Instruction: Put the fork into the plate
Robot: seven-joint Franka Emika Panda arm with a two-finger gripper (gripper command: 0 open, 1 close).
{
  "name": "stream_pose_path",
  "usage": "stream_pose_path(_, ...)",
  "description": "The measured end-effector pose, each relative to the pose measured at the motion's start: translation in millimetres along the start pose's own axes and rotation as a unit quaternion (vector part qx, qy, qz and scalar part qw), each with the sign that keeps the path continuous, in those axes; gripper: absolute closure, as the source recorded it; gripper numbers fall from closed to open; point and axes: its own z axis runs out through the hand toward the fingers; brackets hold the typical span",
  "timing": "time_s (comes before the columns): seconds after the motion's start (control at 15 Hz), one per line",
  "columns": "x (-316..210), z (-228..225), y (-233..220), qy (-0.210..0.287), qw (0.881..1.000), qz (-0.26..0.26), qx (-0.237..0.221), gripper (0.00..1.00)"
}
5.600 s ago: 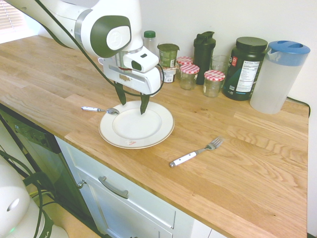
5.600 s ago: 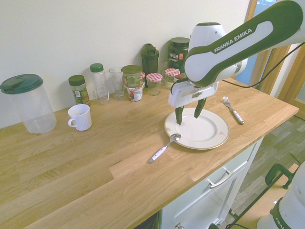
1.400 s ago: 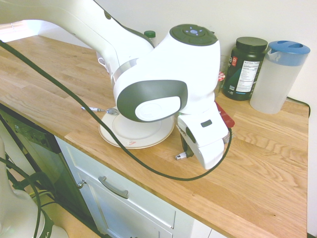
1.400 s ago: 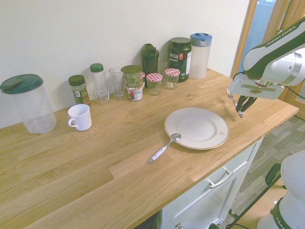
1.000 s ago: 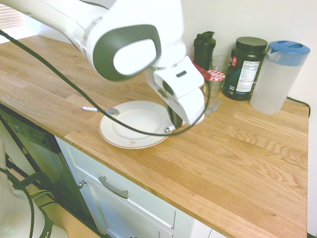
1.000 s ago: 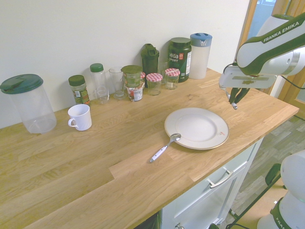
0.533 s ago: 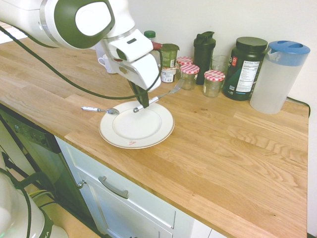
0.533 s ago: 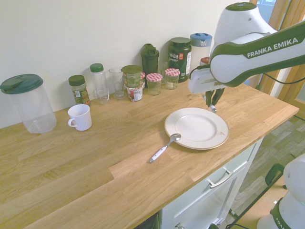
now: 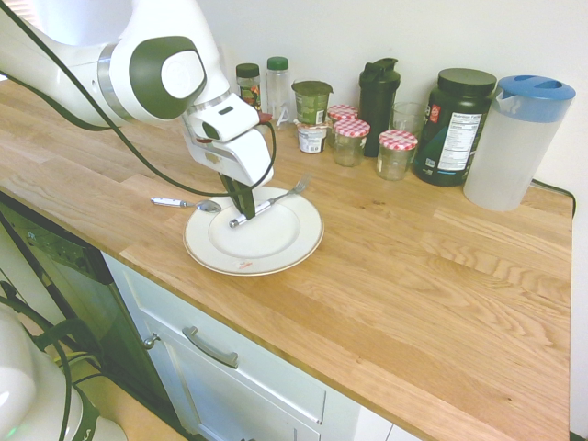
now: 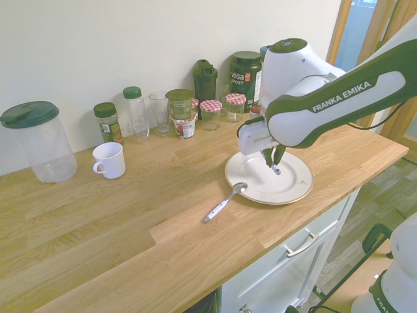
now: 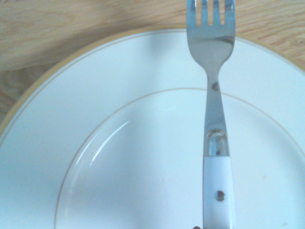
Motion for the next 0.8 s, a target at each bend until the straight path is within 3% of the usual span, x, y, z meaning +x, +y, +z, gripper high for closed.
stream_pose_path(0.47,-13.7,23.7,-8.4,0.000,1.000,-0.021,-0.014,1.00)
stream_pose_path(0.53,-12.4,24.2,-7.8,0.000,1.000,-0.021,-0.015,0.00)
stream_pose_path(0.8,-7.1,24.9,-5.1,-0.005,1.000,-0.015,-0.015,0.00)
